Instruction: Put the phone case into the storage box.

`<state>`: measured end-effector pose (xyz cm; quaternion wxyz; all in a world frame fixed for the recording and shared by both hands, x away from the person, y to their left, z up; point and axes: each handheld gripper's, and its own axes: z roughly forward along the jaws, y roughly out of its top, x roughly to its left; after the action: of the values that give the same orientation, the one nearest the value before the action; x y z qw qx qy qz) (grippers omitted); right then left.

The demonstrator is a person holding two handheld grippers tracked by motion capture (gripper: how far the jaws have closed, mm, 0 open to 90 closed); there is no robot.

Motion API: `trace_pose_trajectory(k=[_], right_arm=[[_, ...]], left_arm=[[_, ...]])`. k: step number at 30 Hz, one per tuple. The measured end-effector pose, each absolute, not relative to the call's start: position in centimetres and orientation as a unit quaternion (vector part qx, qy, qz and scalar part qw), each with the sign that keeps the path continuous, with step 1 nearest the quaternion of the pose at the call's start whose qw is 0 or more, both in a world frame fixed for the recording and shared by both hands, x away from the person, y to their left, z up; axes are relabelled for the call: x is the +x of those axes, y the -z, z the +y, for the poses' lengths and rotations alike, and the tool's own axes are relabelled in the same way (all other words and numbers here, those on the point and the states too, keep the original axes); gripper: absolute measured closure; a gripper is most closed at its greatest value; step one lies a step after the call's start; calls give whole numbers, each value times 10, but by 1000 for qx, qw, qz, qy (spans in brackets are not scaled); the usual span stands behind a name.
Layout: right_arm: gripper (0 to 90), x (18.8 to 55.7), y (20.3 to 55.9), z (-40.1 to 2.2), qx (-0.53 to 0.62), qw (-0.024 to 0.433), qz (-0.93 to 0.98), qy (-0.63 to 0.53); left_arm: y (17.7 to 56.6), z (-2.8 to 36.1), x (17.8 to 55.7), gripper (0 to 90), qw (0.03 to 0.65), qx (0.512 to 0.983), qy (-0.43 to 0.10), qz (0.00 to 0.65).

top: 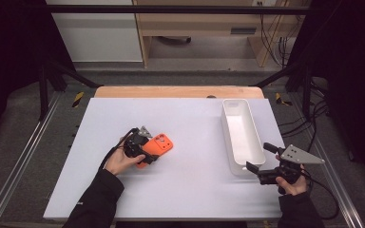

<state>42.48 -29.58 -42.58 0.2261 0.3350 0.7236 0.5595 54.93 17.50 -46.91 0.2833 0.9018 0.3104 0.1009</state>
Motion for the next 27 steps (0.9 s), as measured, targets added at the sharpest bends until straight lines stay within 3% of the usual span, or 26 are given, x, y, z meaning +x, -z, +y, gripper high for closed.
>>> trace_pose_trajectory(k=[27], right_arm=[[4, 424, 425, -296, 331, 228, 722, -562]], left_arm=[[439, 171, 536, 155, 314, 897, -128, 284]])
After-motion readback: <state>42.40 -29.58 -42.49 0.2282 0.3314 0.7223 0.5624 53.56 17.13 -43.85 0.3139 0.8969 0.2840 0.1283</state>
